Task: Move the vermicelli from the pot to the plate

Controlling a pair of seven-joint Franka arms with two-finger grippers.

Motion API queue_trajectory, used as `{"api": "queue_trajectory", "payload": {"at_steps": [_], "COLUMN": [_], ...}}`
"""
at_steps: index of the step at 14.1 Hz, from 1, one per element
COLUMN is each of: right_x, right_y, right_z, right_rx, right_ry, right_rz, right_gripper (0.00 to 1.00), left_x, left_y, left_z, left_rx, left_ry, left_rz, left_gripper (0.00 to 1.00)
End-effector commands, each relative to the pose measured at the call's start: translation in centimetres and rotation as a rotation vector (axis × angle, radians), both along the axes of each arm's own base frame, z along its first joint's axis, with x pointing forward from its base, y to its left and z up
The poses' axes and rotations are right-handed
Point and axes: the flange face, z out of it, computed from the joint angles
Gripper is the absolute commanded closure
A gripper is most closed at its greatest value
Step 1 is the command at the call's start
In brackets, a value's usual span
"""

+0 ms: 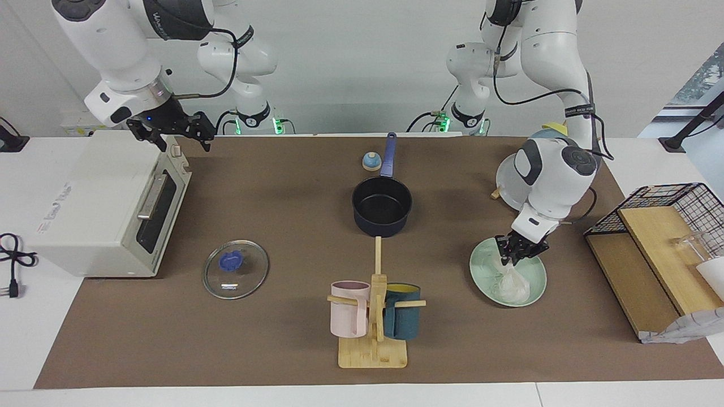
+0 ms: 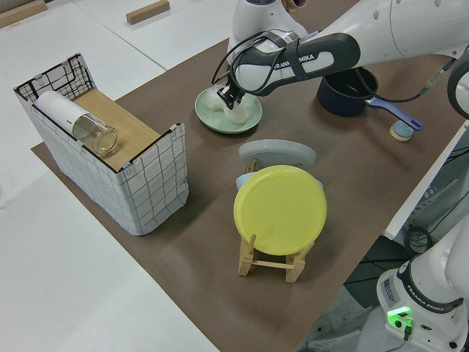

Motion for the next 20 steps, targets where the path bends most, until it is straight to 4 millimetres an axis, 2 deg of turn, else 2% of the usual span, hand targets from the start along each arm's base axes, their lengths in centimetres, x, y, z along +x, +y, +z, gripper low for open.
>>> {"api": "queue_trajectory", "payload": {"at_steps": [1, 3, 5, 6, 8, 10, 12, 14, 17, 19, 20], "right_x": [-0.5, -0.5, -0.4, -0.4, -0.4, -0.4, -0.4, -0.3, -0.4, -0.3, -0.3], "right_y": [0.0, 0.0, 0.1, 0.2, 0.3, 0.4, 0.5, 0.5, 0.8, 0.8, 0.8], "right_z": [0.3, 0.3, 0.4, 0.5, 0.4, 0.4, 0.4, 0.4, 0.5, 0.4, 0.4], "right_rx": [-0.002, -0.002, -0.002, -0.002, -0.002, -0.002, -0.002, -0.002, -0.002, -0.002, -0.002], "right_ry": [-0.024, -0.024, -0.032, -0.035, -0.034, -0.034, -0.035, -0.037, -0.037, -0.037, -0.037], "right_rz": [0.01, 0.01, 0.014, 0.015, 0.018, 0.018, 0.02, 0.02, 0.026, 0.024, 0.024], "right_gripper": [0.0, 0.0, 0.0, 0.0, 0.0, 0.0, 0.0, 0.0, 0.0, 0.0, 0.0], "left_x": [-0.4, -0.8, -1.8, -2.5, -5.2, -7.4, -9.4, -11.7, -13.4, -12.7, -11.3], "left_y": [0.3, 0.3, 1.3, 1.3, 1.7, 2.4, 2.2, 2.1, 2.2, 2.0, 2.3], "left_z": [3.6, 7.7, 12.8, 15.5, 21.2, 25.2, 27.9, 29.2, 27.7, 27.1, 26.3], "left_rx": [-0.013, -0.018, -0.021, -0.025, -0.019, 0.061, 0.078, 0.089, 0.096, 0.088, 0.078], "left_ry": [0.049, 0.1, 0.137, 0.138, 0.116, 0.078, 0.097, 0.149, 0.215, 0.231, 0.255], "left_rz": [-0.018, -0.027, 0.021, 0.051, 0.092, 0.134, 0.143, 0.133, 0.125, 0.125, 0.134], "left_gripper": [0.0, 0.0, 0.0, 0.0, 0.0, 0.0, 0.0, 0.0, 0.0, 0.0, 0.0]}}
